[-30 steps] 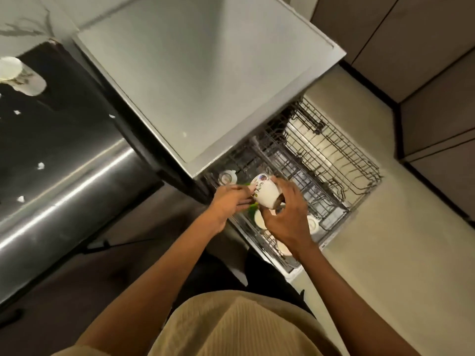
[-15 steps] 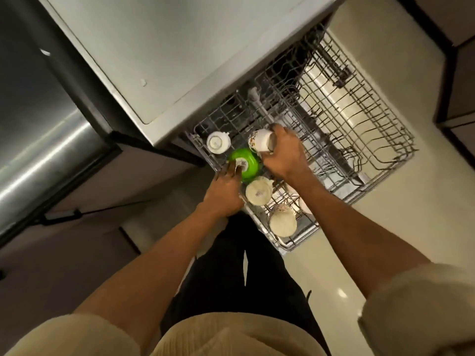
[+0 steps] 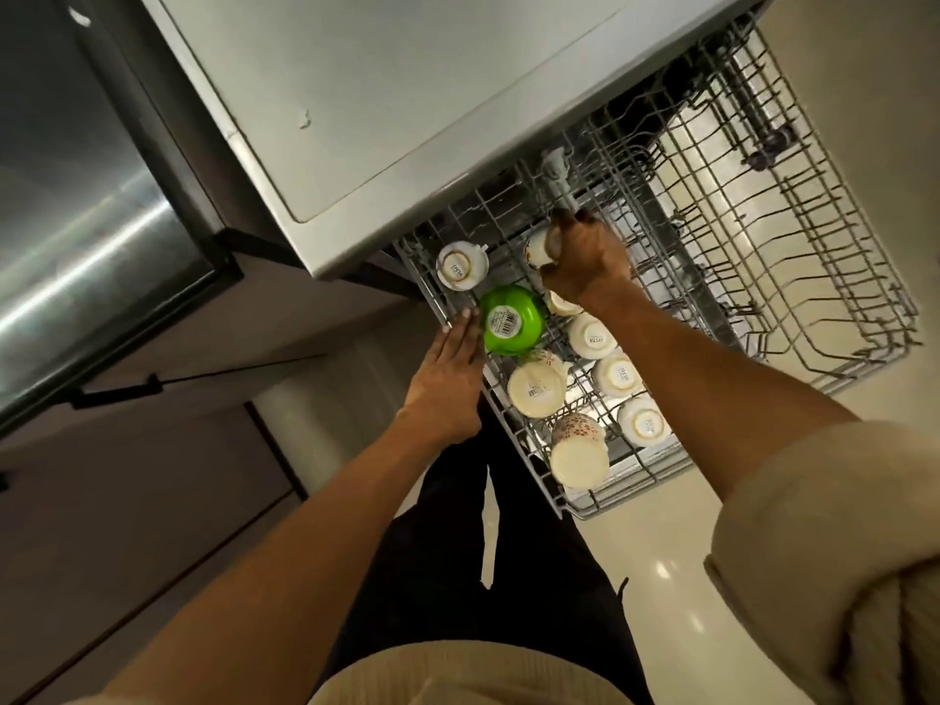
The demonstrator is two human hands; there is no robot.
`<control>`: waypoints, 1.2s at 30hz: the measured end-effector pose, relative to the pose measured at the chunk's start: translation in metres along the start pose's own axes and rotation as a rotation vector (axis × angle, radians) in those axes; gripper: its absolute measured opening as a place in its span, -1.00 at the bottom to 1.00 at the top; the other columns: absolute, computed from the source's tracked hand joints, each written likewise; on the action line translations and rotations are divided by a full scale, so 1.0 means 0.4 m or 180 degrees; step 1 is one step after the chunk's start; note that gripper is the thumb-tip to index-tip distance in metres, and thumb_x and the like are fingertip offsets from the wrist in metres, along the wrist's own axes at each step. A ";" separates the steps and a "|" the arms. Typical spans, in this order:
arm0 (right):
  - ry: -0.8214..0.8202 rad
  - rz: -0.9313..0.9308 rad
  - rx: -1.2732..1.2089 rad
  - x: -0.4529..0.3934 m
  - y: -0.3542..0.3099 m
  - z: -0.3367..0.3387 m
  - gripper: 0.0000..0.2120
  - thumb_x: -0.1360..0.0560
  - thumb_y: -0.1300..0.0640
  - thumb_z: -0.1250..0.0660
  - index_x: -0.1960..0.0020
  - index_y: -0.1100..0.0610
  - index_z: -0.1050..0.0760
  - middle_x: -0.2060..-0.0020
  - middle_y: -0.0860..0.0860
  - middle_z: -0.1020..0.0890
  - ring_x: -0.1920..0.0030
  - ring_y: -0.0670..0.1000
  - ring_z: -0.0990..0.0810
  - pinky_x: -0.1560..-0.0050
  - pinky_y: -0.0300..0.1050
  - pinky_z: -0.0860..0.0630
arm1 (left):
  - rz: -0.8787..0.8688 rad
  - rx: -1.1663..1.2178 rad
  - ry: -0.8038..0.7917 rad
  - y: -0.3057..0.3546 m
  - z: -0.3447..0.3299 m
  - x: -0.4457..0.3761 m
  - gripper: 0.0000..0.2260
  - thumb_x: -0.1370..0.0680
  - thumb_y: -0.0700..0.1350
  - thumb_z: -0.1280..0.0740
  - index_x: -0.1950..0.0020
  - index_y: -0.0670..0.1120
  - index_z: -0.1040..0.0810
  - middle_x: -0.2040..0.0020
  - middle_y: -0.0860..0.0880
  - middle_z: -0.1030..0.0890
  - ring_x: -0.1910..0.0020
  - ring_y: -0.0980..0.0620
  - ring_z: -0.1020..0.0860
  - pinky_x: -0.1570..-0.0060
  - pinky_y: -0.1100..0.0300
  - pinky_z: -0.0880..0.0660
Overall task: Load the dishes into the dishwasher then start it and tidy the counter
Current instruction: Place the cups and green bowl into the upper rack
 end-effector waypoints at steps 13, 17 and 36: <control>-0.0046 0.0074 0.0607 -0.050 -0.011 -0.061 -0.38 -0.45 -0.10 -0.47 -0.43 0.10 -0.41 -0.36 0.18 -0.38 -0.29 0.19 -0.43 -0.14 0.11 -0.56 | 0.0131 0.0316 0.0100 0.007 0.010 0.006 -0.13 -0.44 -0.08 -0.30 -0.62 -0.19 0.12 -0.60 -0.17 0.32 -0.56 -0.09 0.38 -0.56 -0.05 0.20; -0.0092 0.0059 0.0583 -0.059 -0.024 -0.072 -0.41 -0.42 -0.06 -0.50 -0.35 0.15 -0.47 -0.37 0.21 -0.34 -0.31 0.21 -0.40 -0.17 0.12 -0.58 | 0.0145 0.0330 0.0083 0.007 0.015 0.007 -0.12 -0.45 -0.07 -0.32 -0.62 -0.20 0.14 -0.60 -0.17 0.32 -0.56 -0.09 0.38 -0.56 -0.04 0.22; 0.0095 0.0021 0.0175 -0.053 -0.018 -0.053 -0.32 -0.41 -0.03 -0.52 -0.44 0.15 -0.41 -0.36 0.22 -0.42 -0.34 0.22 -0.40 -0.29 0.08 -0.52 | 0.0171 0.0332 0.0073 0.008 0.015 0.011 -0.12 -0.45 -0.08 -0.29 -0.62 -0.22 0.16 -0.59 -0.17 0.34 -0.55 -0.09 0.40 -0.56 -0.05 0.23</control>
Point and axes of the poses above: each hand's wrist, its own x-axis away from the middle knuckle, its own z-axis out of the back of the hand, y = z × x, the point moved 6 cm from there along -x, towards the middle knuckle
